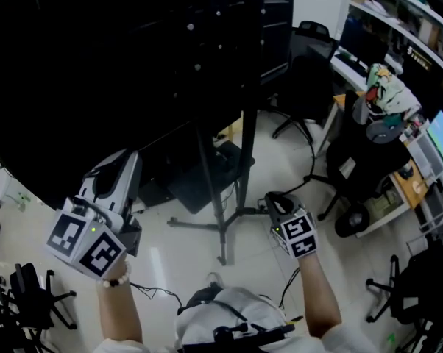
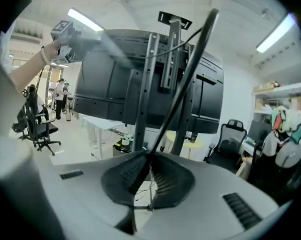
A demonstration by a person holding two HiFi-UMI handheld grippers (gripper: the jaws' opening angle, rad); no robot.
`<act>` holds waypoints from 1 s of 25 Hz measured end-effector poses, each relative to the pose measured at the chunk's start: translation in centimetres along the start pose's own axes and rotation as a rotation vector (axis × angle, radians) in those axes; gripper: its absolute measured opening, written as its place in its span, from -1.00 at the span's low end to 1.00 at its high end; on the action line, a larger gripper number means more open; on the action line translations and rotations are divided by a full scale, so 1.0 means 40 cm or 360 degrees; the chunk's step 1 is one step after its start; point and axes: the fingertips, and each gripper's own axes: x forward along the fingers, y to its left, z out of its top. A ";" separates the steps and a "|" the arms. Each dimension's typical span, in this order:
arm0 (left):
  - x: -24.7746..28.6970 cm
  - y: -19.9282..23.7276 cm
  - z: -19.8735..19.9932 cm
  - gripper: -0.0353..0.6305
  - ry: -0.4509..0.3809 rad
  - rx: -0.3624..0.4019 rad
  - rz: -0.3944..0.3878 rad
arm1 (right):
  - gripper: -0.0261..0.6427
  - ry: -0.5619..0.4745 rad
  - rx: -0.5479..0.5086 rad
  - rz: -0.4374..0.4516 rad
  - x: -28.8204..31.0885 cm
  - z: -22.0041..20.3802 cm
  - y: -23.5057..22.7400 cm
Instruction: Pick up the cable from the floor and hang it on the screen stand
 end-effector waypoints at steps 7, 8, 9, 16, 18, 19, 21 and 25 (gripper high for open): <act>-0.021 0.063 -0.096 -0.84 0.0128 -0.0010 0.0131 | -0.86 -0.0044 -0.0327 -0.0070 0.014 0.185 -0.075; -0.011 0.069 -0.111 -0.84 0.0147 -0.0047 0.0122 | -0.86 -0.0049 -0.0382 -0.0088 0.012 0.209 -0.085; -0.002 0.075 -0.124 -0.84 0.0157 -0.0111 0.0095 | -0.86 -0.0062 -0.0429 -0.0106 0.009 0.236 -0.092; -0.066 0.178 -0.151 -0.84 0.0114 -0.0390 0.0060 | -0.87 -0.0377 -0.0723 -0.0187 -0.002 0.542 -0.069; -0.111 0.190 -0.157 -0.84 0.0095 -0.0421 0.0102 | -0.87 -0.0461 -0.0788 -0.0193 -0.010 0.611 -0.073; -0.133 0.195 -0.157 -0.84 0.0084 -0.0427 0.0124 | -0.87 -0.0493 -0.0818 -0.0204 -0.013 0.643 -0.078; -0.169 0.209 -0.153 -0.84 0.0059 -0.0426 0.0164 | -0.87 -0.0558 -0.0855 -0.0235 -0.019 0.714 -0.091; -0.215 0.233 -0.152 -0.84 0.0039 -0.0445 0.0202 | -0.87 -0.0640 -0.0751 -0.0161 -0.006 0.841 -0.092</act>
